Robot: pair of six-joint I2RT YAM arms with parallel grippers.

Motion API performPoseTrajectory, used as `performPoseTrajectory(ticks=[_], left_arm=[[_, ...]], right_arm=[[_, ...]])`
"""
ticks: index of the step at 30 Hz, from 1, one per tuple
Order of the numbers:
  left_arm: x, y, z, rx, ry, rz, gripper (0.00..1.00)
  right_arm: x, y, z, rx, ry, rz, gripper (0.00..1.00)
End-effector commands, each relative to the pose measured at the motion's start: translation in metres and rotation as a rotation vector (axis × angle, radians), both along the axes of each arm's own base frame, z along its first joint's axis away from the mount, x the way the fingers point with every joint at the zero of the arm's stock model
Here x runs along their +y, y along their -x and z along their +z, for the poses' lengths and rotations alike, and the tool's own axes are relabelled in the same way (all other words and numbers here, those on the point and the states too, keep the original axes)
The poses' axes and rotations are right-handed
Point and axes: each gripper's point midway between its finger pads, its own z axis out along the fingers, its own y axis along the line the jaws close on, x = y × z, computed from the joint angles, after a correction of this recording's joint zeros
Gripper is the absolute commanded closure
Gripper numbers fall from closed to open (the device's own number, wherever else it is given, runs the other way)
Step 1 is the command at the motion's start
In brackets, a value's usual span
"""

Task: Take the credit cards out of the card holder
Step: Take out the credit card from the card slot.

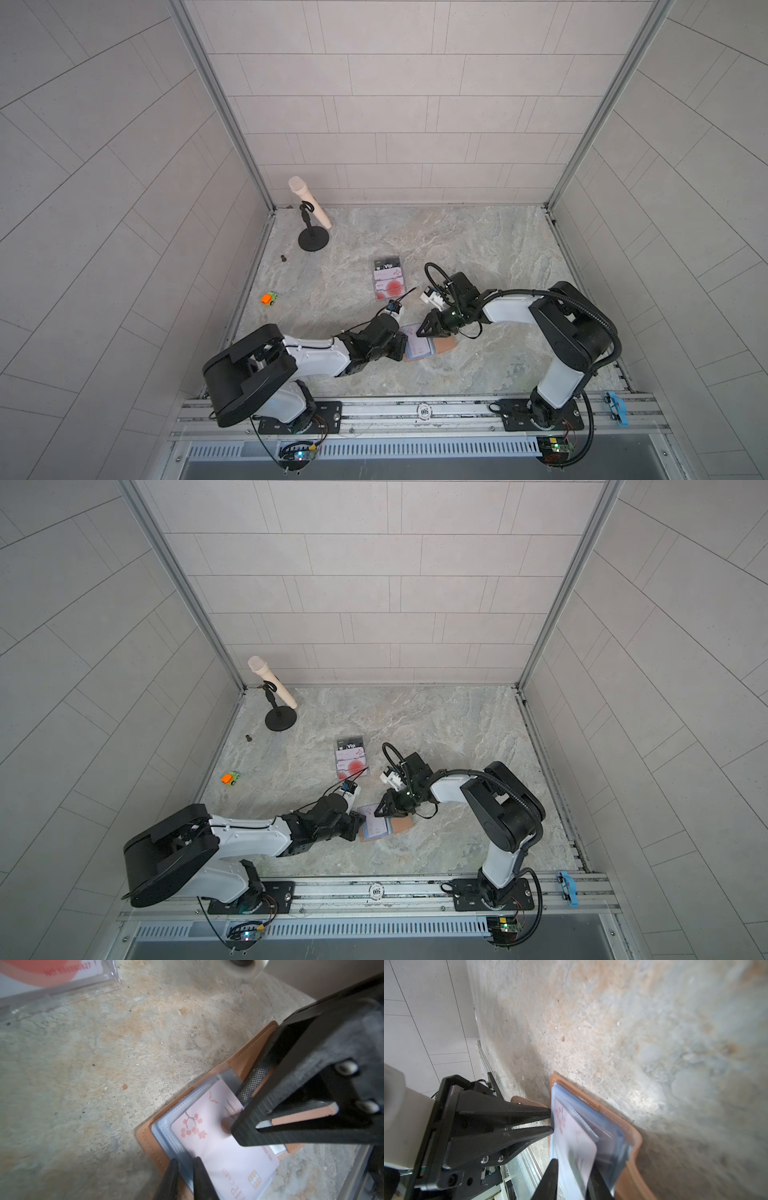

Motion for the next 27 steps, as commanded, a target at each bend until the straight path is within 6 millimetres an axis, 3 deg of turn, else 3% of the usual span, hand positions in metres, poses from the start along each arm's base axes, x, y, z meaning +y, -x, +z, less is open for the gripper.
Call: performPoseTrajectory(ticks=[1, 27], left_arm=[[0.004, 0.007, -0.004, 0.015, -0.043, -0.027, 0.80], [0.010, 0.010, -0.025, 0.050, -0.090, -0.019, 0.80]], right_arm=[[0.002, 0.011, -0.010, 0.000, 0.035, 0.030, 0.75], [-0.007, 0.003, 0.032, -0.047, -0.086, -0.007, 0.78]])
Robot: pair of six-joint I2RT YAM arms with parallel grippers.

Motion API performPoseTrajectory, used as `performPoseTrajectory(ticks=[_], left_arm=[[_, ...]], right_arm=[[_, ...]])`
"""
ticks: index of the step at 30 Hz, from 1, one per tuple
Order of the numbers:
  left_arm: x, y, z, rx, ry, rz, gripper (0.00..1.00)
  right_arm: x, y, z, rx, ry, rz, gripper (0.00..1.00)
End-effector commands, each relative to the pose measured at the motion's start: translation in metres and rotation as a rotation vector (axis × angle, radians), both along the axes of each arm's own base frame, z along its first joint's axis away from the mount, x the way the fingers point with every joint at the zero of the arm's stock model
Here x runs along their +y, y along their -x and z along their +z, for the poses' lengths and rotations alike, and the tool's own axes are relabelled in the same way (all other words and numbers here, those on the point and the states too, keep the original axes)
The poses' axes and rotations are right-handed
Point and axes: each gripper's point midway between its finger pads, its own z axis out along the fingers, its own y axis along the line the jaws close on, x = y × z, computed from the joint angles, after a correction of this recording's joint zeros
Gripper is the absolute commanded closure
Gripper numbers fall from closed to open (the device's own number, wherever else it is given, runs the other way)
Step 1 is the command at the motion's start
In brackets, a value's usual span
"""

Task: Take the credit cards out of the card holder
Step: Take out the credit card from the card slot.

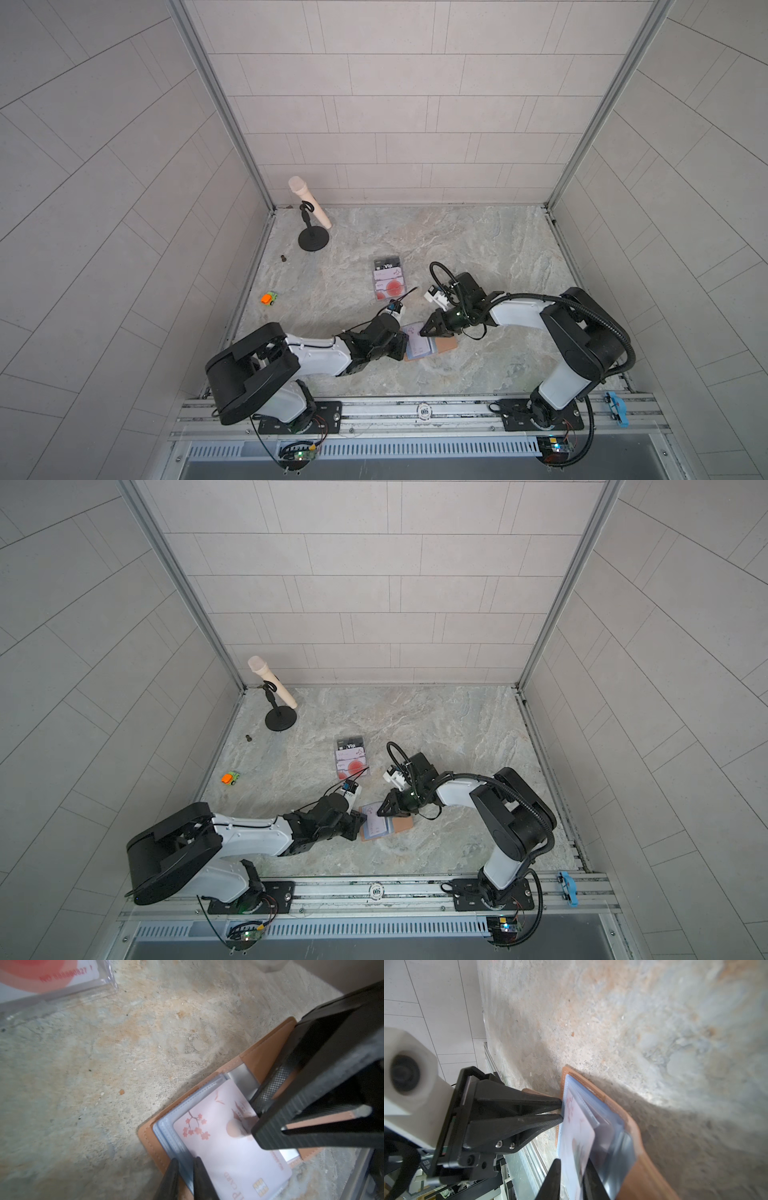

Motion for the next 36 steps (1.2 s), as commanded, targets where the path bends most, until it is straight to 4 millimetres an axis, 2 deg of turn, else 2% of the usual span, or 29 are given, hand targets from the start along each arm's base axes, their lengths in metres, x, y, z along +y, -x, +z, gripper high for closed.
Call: performPoseTrajectory(ticks=[1, 23, 36], left_arm=[[0.014, 0.013, -0.024, 0.060, -0.096, -0.015, 0.81], [0.015, 0.014, -0.031, 0.074, -0.117, -0.016, 0.80], [0.015, 0.014, -0.030, 0.072, -0.120, -0.017, 0.80]], right_arm=[[0.003, 0.001, 0.017, -0.022, -0.060, 0.011, 0.78], [-0.003, -0.004, 0.026, -0.032, -0.095, -0.007, 0.81], [-0.009, -0.005, 0.018, -0.030, -0.036, -0.018, 0.94]])
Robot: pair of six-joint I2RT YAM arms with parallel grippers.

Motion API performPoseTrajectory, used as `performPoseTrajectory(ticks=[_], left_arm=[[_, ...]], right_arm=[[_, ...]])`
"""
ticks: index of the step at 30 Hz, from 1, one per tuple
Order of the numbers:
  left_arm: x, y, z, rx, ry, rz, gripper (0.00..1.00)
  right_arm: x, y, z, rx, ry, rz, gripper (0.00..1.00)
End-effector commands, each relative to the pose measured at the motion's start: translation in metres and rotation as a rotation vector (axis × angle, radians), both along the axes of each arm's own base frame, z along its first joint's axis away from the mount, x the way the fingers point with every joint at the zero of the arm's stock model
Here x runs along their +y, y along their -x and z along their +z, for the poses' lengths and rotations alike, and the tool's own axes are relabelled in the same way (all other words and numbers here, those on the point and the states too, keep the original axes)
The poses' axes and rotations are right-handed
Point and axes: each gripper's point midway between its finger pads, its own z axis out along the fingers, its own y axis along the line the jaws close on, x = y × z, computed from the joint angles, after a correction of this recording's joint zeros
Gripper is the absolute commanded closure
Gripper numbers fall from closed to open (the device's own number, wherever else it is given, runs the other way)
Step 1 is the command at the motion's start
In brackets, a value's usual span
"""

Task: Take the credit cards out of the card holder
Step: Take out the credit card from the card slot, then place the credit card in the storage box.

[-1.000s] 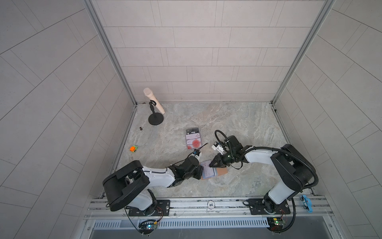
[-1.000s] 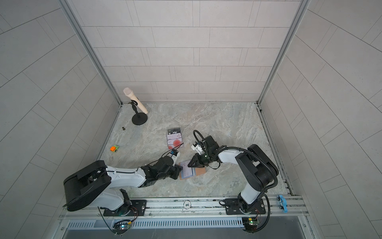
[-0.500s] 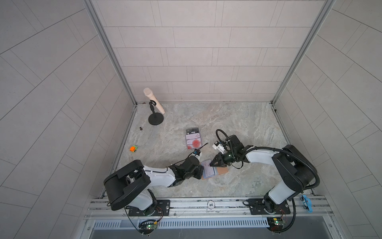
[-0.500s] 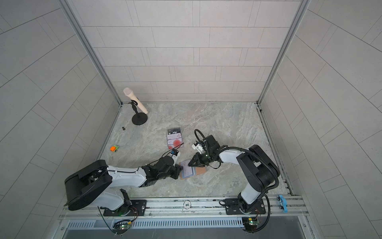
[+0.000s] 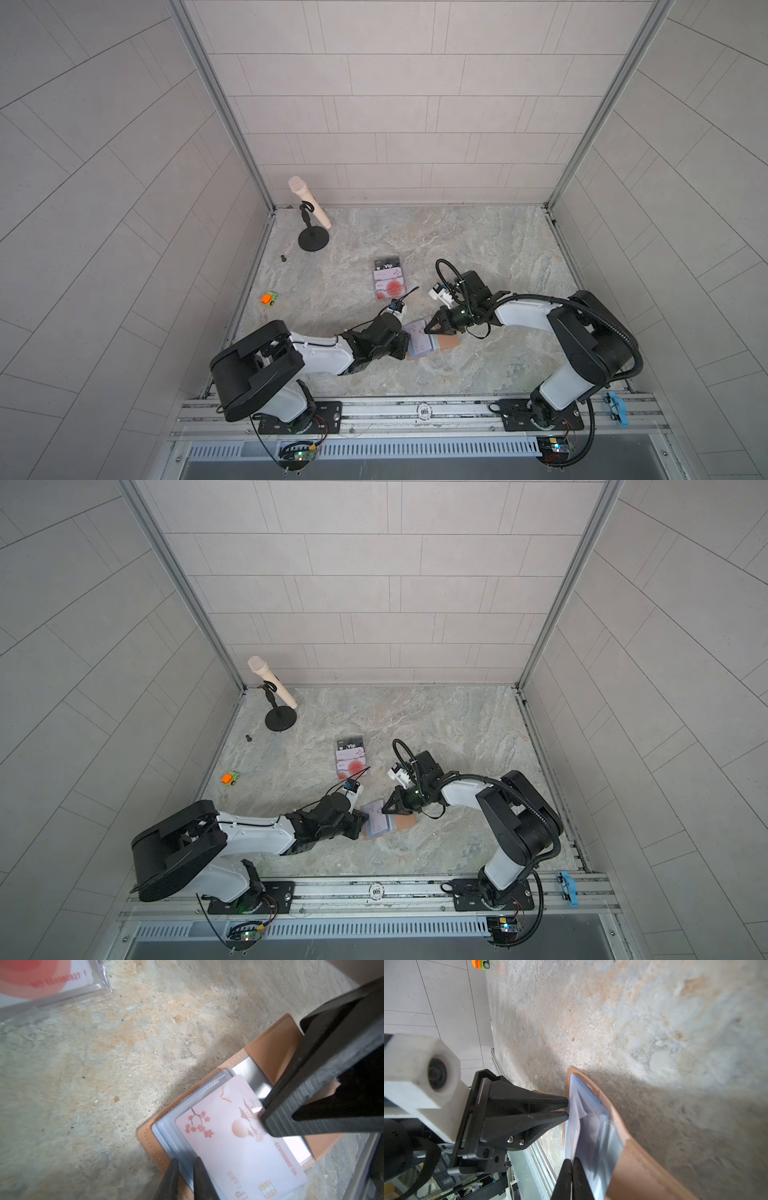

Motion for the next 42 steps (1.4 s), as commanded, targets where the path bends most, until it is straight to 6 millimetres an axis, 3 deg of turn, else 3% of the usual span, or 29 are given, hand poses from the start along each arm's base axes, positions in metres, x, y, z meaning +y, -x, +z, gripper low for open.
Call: performPoseTrajectory(ticks=[1, 19, 27, 32, 37, 42], left_arm=[[0.020, 0.017, -0.031, 0.079, -0.127, -0.014, 0.80], [0.023, 0.017, -0.029, 0.072, -0.126, -0.008, 0.80], [0.017, 0.012, -0.012, 0.049, -0.095, -0.006, 0.74], [0.010, 0.008, 0.013, 0.014, -0.058, -0.017, 0.55], [0.007, 0.006, 0.055, -0.057, 0.012, -0.044, 0.36], [-0.001, 0.009, 0.105, -0.064, 0.246, -0.113, 0.31]], right_arm=[[0.000, 0.000, 0.012, -0.039, -0.012, 0.017, 0.95], [-0.043, -0.004, 0.025, -0.099, 0.159, -0.038, 1.00], [-0.076, -0.006, 0.053, -0.220, 0.314, -0.127, 1.00], [-0.076, -0.009, 0.081, -0.319, 0.255, -0.154, 1.00], [-0.067, -0.015, 0.108, -0.397, 0.152, -0.155, 1.00], [-0.052, -0.022, 0.132, -0.441, 0.023, -0.147, 1.00]])
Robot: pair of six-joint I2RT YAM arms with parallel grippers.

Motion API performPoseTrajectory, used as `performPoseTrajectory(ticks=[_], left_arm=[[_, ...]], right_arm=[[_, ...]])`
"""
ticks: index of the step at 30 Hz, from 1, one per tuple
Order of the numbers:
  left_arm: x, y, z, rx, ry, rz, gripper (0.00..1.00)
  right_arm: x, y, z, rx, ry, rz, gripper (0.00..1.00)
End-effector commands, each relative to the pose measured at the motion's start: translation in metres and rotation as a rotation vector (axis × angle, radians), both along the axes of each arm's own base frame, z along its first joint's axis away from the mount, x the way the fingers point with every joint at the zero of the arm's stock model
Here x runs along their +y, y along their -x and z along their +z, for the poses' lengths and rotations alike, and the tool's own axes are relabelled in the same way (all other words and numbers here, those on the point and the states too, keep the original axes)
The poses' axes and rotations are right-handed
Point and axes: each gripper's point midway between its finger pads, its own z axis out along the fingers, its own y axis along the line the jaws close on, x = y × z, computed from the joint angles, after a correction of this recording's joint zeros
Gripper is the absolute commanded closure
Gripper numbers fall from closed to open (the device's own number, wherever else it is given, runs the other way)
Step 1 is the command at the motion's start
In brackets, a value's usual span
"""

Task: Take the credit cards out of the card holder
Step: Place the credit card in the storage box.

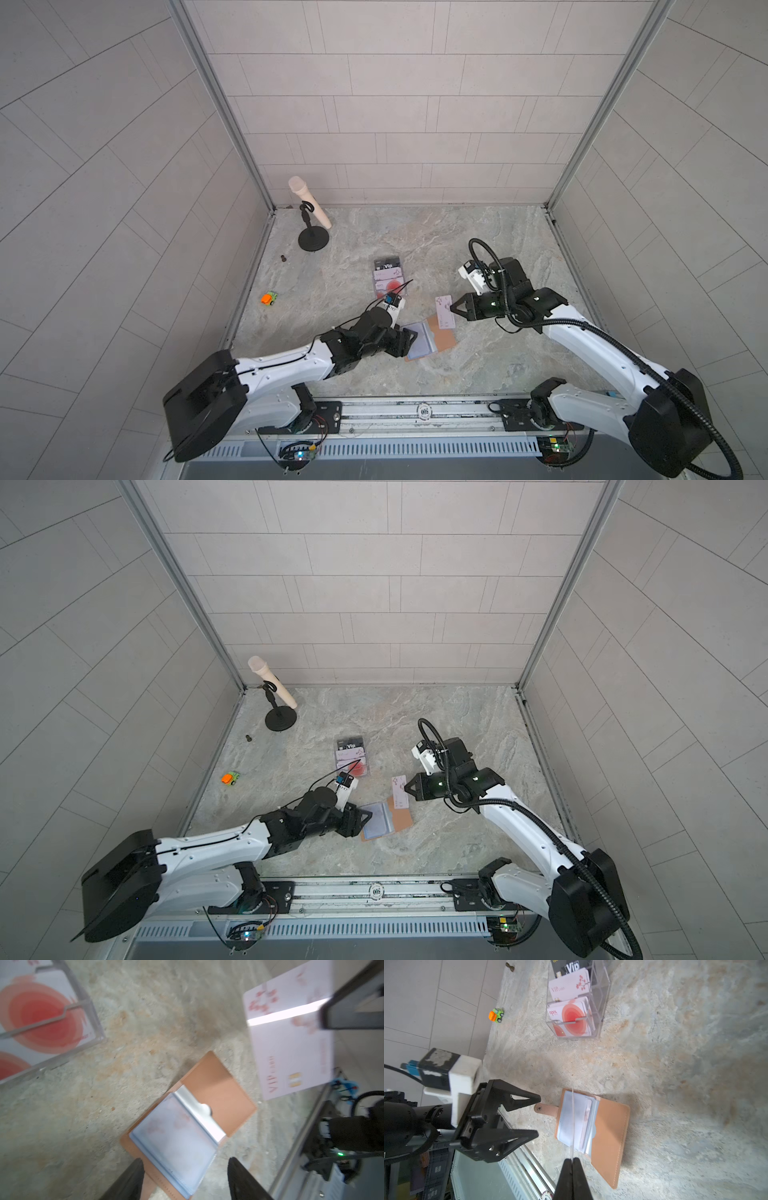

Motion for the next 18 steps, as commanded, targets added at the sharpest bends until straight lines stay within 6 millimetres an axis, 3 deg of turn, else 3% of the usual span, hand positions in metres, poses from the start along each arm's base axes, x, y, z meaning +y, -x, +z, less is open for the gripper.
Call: performPoseTrajectory(ticks=[1, 9, 18], left_arm=[[-0.004, 0.003, 0.033, 0.013, 0.157, -0.065, 0.31], [0.000, 0.008, 0.103, -0.040, 0.419, -0.162, 0.26], [-0.020, 0.014, 0.143, -0.004, 0.616, -0.305, 0.29]], right_arm=[[0.015, -0.007, 0.032, -0.080, -0.125, 0.045, 1.00], [0.029, -0.003, 0.088, -0.218, -0.284, 0.120, 1.00], [0.040, 0.005, 0.117, -0.307, -0.357, 0.176, 1.00]])
